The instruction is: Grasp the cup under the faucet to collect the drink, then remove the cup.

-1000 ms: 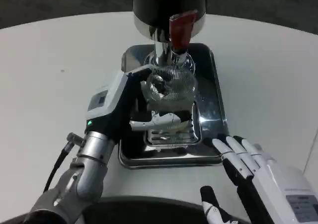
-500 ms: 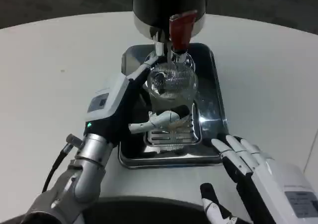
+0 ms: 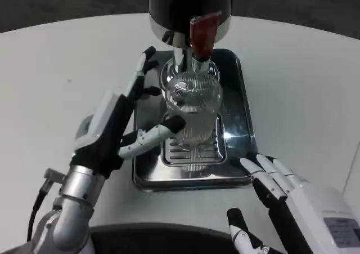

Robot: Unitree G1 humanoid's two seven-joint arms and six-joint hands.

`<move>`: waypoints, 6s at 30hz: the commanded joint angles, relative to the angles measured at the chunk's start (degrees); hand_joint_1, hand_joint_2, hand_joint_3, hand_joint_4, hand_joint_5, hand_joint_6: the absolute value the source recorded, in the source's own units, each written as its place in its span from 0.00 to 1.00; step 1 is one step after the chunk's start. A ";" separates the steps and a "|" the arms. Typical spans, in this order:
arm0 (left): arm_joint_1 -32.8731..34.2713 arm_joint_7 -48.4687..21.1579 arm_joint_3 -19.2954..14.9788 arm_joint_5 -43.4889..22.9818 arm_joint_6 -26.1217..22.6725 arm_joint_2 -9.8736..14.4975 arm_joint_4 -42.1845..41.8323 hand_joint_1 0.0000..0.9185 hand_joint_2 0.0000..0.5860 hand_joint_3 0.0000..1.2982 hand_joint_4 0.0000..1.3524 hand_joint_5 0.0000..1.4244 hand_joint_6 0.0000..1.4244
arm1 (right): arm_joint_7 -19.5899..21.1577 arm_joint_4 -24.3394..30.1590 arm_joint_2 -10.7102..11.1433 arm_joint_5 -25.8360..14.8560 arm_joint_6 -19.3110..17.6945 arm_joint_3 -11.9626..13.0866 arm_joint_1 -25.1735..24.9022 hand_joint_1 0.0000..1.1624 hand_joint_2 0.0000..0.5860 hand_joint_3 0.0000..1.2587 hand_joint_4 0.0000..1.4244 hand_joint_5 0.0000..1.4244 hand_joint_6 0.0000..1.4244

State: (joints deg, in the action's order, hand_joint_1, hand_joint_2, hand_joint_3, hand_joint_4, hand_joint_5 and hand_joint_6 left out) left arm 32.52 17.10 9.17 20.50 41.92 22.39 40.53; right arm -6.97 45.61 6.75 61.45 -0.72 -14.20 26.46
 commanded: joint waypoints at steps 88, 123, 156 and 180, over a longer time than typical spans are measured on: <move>10.10 -68.35 -9.41 -31.37 -12.21 5.64 -27.78 0.00 0.14 0.00 0.00 0.05 0.03 | 1.77 -2.64 -4.04 -2.88 4.19 -1.68 -4.58 0.30 0.88 0.16 0.11 0.13 0.20; 5.44 -59.94 -6.25 -22.69 -5.10 11.69 -35.79 0.00 0.15 0.00 0.00 0.03 0.02 | 4.07 -15.04 -7.27 -17.30 11.24 3.96 -19.19 0.48 0.44 0.00 0.00 0.00 0.11; 2.07 -57.80 -6.73 -22.13 -8.66 13.23 -41.30 0.00 0.17 0.00 0.00 0.03 0.02 | 15.59 -41.15 -9.22 -30.59 7.96 2.35 -40.57 0.56 0.33 0.00 0.00 0.00 0.09; 1.81 -57.97 -7.33 -22.94 -8.97 13.75 -40.29 0.00 0.20 0.00 0.00 0.05 0.03 | 18.84 -52.37 -9.53 -35.63 4.89 2.32 -48.96 0.62 0.31 0.00 0.00 0.00 0.12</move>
State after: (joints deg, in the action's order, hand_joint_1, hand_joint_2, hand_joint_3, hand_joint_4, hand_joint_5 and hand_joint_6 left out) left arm 35.84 -39.65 1.42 -2.06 32.72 35.00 0.20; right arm 11.26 -4.99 -2.06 26.79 5.05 -11.75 -22.13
